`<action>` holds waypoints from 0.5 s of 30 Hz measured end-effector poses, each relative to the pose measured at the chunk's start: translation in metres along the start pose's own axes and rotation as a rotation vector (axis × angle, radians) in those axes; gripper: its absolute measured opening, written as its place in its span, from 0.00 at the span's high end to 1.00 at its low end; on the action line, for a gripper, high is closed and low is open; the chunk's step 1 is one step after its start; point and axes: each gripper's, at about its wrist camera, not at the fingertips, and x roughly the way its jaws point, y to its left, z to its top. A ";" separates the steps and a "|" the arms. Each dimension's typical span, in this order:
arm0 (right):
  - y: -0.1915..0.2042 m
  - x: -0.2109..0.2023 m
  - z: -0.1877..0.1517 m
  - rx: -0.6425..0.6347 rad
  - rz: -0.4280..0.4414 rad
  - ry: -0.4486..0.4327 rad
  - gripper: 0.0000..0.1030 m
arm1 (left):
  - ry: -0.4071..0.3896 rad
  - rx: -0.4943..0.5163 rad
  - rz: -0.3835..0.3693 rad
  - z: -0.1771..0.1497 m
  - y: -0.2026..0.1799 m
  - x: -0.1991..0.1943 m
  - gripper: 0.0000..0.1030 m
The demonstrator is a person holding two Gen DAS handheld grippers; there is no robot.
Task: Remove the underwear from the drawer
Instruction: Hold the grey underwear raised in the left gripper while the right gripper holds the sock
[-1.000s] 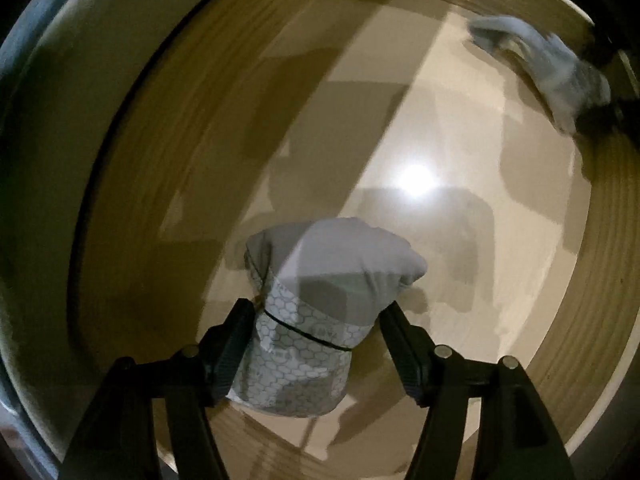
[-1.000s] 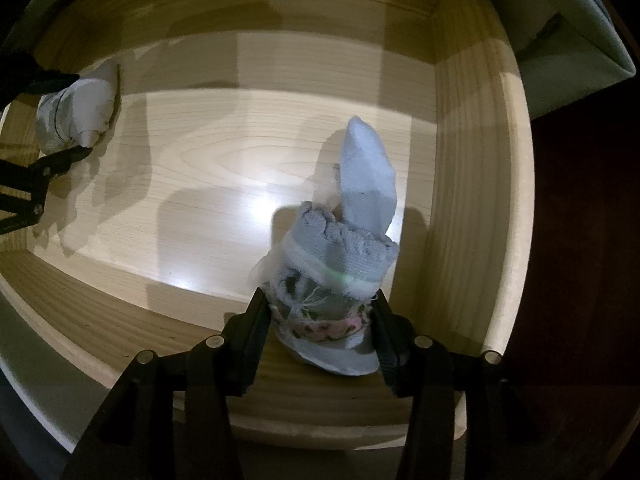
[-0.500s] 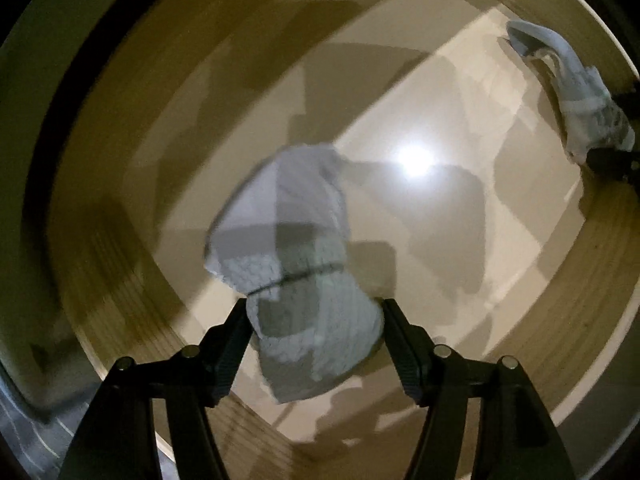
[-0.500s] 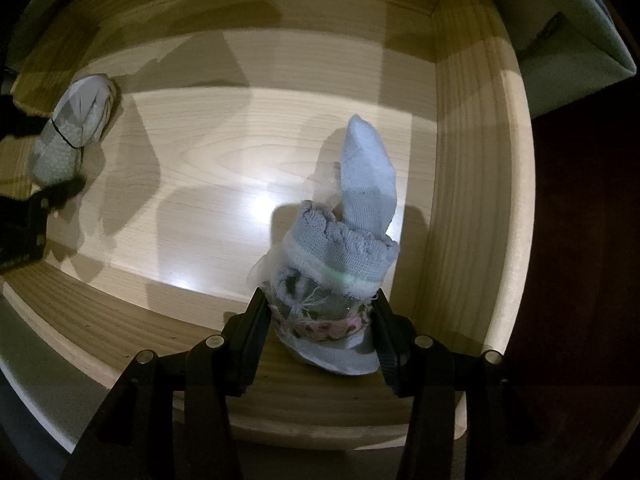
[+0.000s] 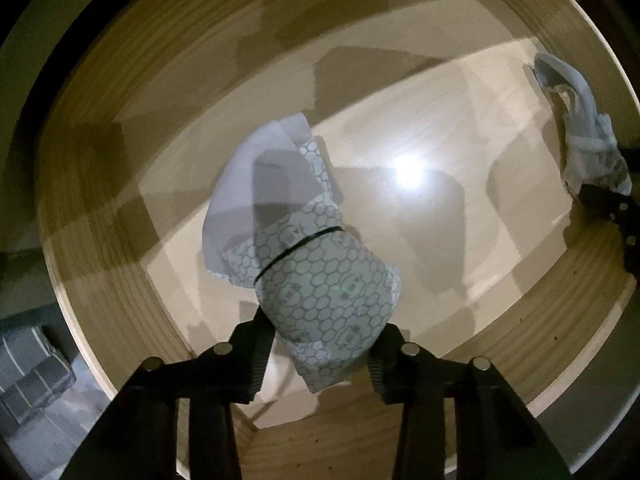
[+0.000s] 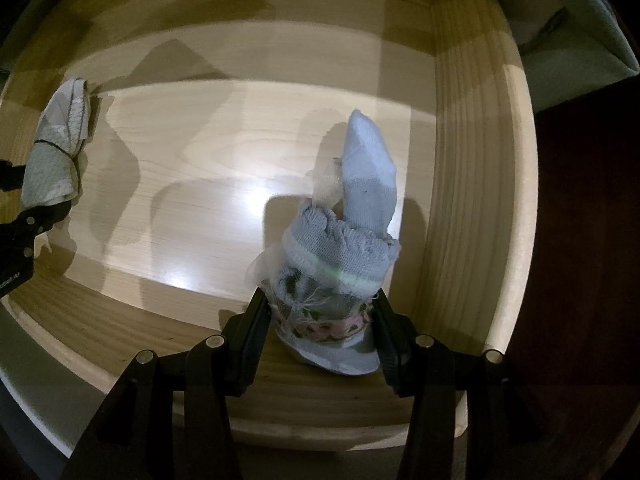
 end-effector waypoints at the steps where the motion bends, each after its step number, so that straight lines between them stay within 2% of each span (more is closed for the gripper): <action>1: 0.000 0.001 0.000 0.000 0.000 0.000 0.54 | 0.006 -0.012 -0.006 -0.002 0.002 0.000 0.64; 5: 0.000 0.001 0.000 0.000 0.001 0.000 0.54 | 0.018 -0.073 -0.052 -0.002 0.010 -0.008 0.68; 15: -0.005 0.005 0.002 0.000 0.005 0.001 0.54 | 0.003 -0.135 -0.076 -0.024 0.016 -0.021 0.74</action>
